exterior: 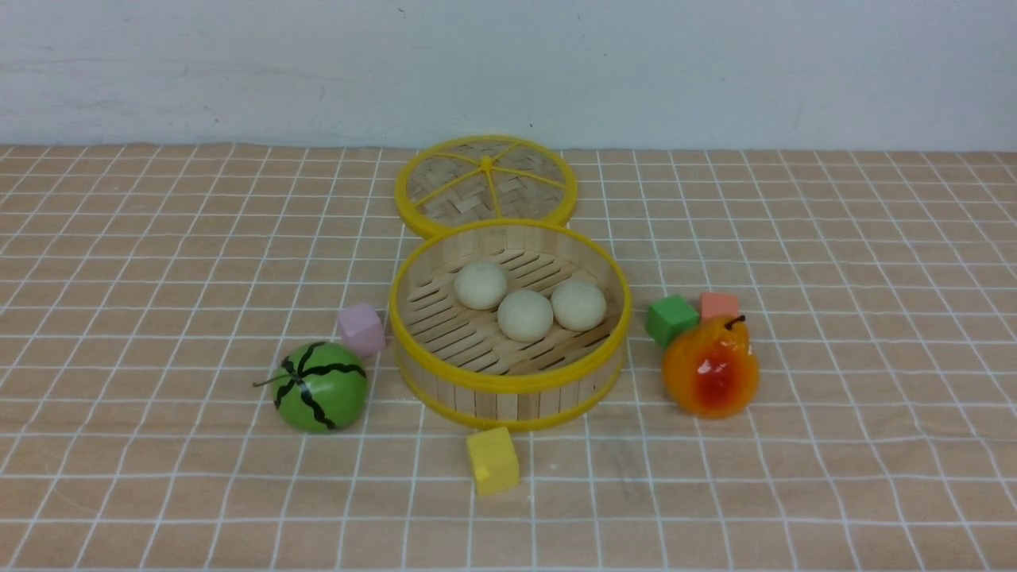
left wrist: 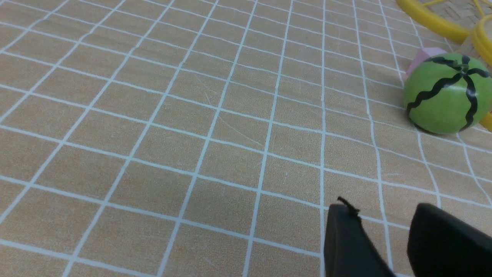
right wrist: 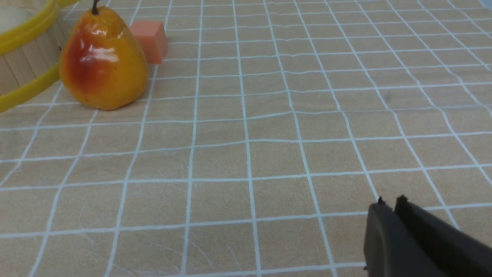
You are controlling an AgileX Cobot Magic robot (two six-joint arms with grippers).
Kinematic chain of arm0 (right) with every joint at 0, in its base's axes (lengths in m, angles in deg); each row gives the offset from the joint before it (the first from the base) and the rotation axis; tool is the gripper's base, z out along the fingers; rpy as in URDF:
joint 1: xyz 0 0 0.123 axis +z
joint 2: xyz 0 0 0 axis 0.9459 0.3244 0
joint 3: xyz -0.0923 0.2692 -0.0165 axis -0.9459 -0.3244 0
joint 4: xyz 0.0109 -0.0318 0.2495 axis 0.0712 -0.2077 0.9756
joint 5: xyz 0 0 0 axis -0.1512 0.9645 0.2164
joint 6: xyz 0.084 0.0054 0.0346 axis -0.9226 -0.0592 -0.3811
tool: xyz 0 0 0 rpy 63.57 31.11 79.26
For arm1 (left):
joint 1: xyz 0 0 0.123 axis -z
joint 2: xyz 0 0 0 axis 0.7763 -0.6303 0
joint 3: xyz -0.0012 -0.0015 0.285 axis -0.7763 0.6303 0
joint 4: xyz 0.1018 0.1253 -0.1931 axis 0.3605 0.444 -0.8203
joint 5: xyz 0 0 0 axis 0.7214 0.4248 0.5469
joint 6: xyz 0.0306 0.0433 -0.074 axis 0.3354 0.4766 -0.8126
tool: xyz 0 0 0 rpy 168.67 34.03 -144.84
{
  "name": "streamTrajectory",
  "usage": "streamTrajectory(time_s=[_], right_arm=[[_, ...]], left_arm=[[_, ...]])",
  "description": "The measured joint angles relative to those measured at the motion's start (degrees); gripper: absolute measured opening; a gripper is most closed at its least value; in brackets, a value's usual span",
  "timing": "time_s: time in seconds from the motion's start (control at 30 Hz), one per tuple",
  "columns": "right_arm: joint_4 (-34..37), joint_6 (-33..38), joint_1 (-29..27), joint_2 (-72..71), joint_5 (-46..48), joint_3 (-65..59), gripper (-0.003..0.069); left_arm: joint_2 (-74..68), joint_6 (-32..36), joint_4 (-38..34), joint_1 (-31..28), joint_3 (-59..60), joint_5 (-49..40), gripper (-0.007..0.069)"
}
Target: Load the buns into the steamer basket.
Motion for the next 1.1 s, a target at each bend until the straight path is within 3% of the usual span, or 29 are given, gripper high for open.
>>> streamTrajectory(time_s=[1.1], right_arm=[[0.07, 0.0, 0.0, 0.0, 0.0, 0.0, 0.0083]], left_arm=[[0.0, 0.0, 0.0, 0.0, 0.0, 0.0, 0.0238]])
